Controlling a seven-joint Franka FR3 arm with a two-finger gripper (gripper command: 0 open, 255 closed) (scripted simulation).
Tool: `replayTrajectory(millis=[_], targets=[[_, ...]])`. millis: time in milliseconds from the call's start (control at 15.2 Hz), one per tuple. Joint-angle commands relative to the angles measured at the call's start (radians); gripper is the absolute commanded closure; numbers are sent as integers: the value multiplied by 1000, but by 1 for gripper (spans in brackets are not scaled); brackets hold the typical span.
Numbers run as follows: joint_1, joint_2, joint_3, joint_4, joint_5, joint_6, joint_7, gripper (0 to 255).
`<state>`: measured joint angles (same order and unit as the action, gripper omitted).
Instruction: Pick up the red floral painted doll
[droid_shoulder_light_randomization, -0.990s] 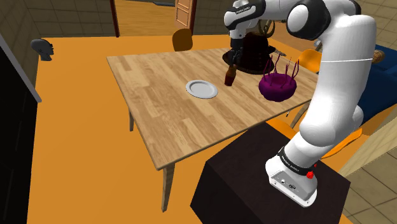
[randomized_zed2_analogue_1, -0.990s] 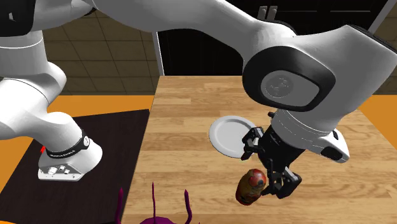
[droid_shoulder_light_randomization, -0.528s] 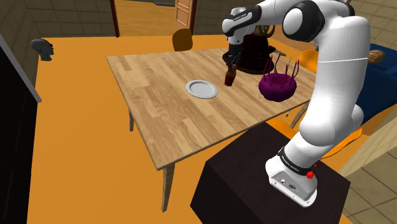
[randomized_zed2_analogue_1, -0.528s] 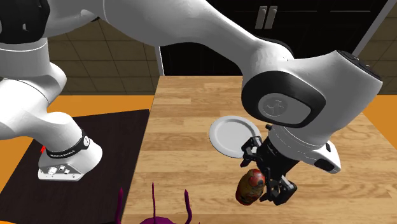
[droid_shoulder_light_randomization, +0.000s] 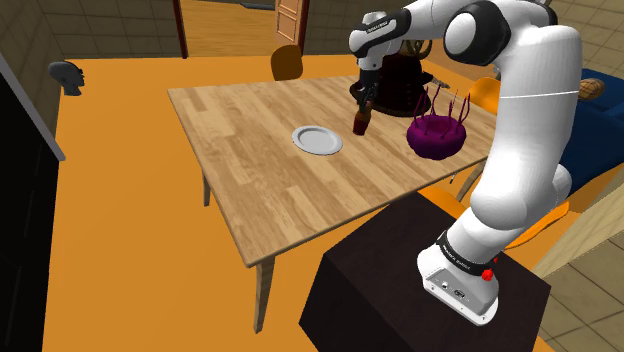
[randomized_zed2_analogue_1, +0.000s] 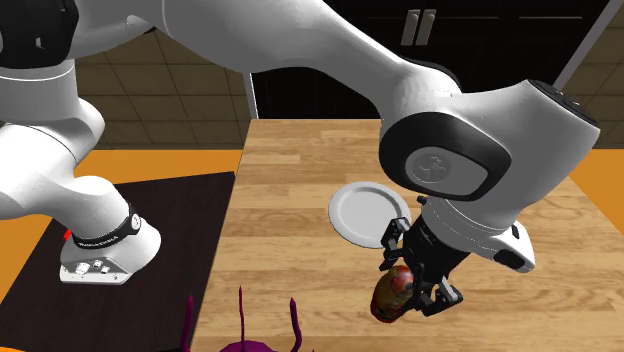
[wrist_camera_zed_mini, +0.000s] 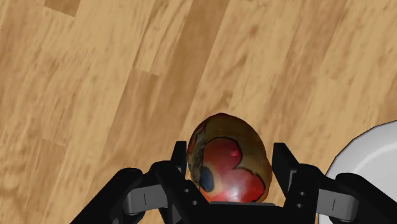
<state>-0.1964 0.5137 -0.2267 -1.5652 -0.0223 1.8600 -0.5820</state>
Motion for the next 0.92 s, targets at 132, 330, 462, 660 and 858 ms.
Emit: replayTrajectory(millis=[132,330,462,660,858], targets=[[0,1,0,-1,0,0,0,255],[1,-14,-2,18,-2,-32,-2,255],[1,-23,-3,32,-4,-55,-3,255],[2,-35,-4,54,-6,-89,-5,255],[2,-45,-5,79,-8,-124,-8,255]])
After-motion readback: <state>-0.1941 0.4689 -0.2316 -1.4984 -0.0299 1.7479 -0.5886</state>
